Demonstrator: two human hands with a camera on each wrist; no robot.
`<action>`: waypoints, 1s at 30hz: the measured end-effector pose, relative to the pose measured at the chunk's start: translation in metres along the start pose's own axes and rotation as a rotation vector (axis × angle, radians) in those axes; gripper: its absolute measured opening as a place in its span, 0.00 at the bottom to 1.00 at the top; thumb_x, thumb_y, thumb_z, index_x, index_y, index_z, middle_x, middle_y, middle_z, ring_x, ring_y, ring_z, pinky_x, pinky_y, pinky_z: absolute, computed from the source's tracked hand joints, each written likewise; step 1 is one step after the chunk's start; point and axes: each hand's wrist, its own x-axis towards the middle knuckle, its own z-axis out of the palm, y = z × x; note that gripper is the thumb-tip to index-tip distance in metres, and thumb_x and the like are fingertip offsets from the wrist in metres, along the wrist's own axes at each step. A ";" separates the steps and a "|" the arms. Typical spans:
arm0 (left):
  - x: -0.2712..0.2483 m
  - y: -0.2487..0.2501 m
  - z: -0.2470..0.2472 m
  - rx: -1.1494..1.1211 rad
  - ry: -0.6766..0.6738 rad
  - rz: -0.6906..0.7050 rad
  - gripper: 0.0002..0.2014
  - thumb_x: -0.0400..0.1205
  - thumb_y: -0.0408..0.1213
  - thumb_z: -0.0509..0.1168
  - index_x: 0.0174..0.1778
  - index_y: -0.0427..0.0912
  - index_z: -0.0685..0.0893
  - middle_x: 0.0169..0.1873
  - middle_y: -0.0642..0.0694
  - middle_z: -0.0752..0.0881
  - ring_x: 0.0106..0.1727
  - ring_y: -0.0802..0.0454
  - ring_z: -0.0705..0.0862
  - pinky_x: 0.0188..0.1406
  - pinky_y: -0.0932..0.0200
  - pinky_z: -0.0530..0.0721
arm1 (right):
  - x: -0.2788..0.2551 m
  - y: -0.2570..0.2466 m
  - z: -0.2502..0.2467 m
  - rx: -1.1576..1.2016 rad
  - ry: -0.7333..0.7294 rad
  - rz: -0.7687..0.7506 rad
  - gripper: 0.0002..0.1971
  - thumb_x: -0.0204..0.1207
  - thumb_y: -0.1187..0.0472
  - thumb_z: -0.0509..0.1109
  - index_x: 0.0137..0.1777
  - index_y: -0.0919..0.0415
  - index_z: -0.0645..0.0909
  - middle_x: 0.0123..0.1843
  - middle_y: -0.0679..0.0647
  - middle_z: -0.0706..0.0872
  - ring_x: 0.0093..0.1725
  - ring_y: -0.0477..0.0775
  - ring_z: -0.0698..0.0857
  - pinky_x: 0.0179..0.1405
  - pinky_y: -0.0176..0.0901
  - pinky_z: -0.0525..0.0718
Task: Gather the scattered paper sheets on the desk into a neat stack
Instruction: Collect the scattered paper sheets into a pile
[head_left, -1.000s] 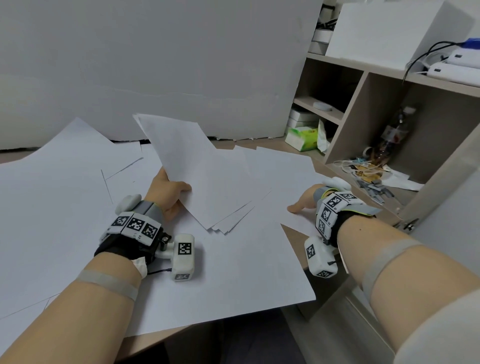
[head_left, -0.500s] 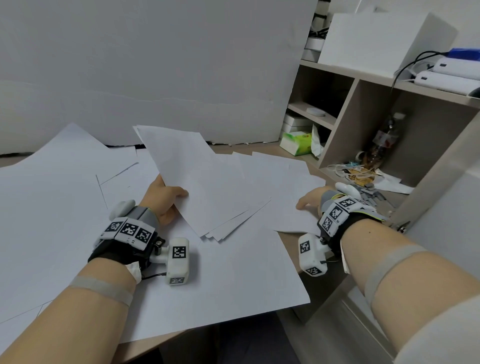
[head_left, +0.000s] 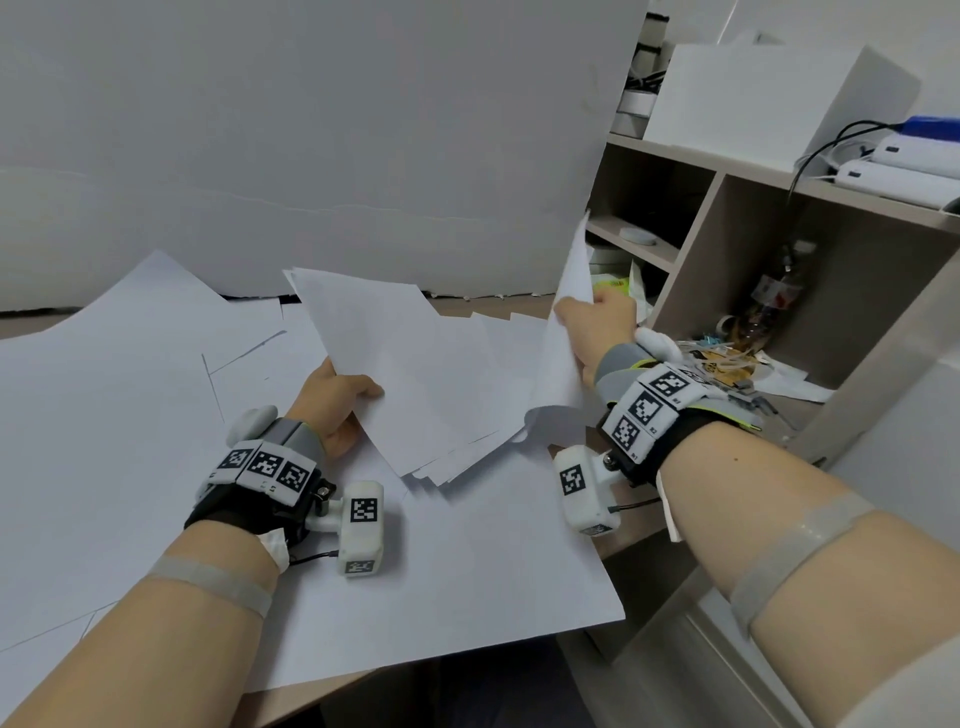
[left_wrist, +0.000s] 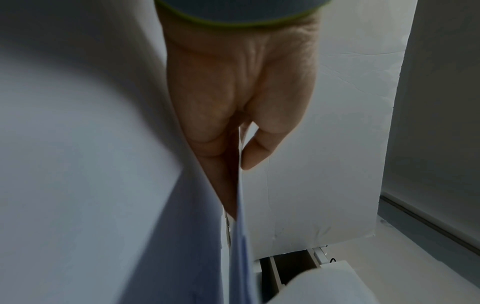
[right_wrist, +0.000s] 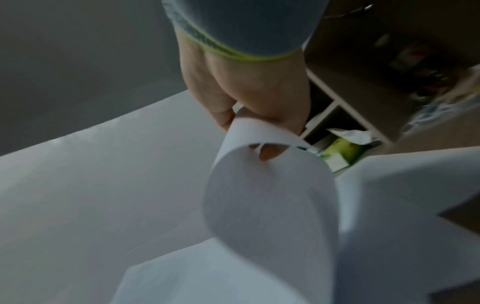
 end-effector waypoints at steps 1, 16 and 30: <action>0.000 0.001 0.000 0.000 0.000 -0.006 0.26 0.76 0.14 0.57 0.69 0.35 0.77 0.59 0.33 0.84 0.56 0.32 0.84 0.60 0.38 0.85 | -0.004 -0.008 0.007 -0.029 0.015 -0.091 0.03 0.71 0.63 0.68 0.41 0.59 0.76 0.33 0.51 0.77 0.35 0.57 0.77 0.33 0.40 0.75; -0.007 0.006 0.002 -0.131 -0.042 -0.045 0.27 0.79 0.16 0.55 0.73 0.39 0.76 0.62 0.32 0.86 0.61 0.31 0.86 0.58 0.34 0.86 | -0.037 0.006 0.114 -0.721 -0.563 -0.419 0.07 0.72 0.56 0.65 0.35 0.49 0.69 0.42 0.52 0.76 0.40 0.59 0.76 0.32 0.41 0.69; -0.002 0.001 0.002 0.064 0.049 -0.114 0.23 0.79 0.14 0.56 0.70 0.31 0.77 0.60 0.30 0.85 0.57 0.30 0.86 0.53 0.39 0.87 | -0.017 0.016 0.069 -0.439 -0.493 -0.062 0.12 0.63 0.53 0.70 0.35 0.64 0.84 0.36 0.59 0.89 0.37 0.61 0.85 0.46 0.61 0.91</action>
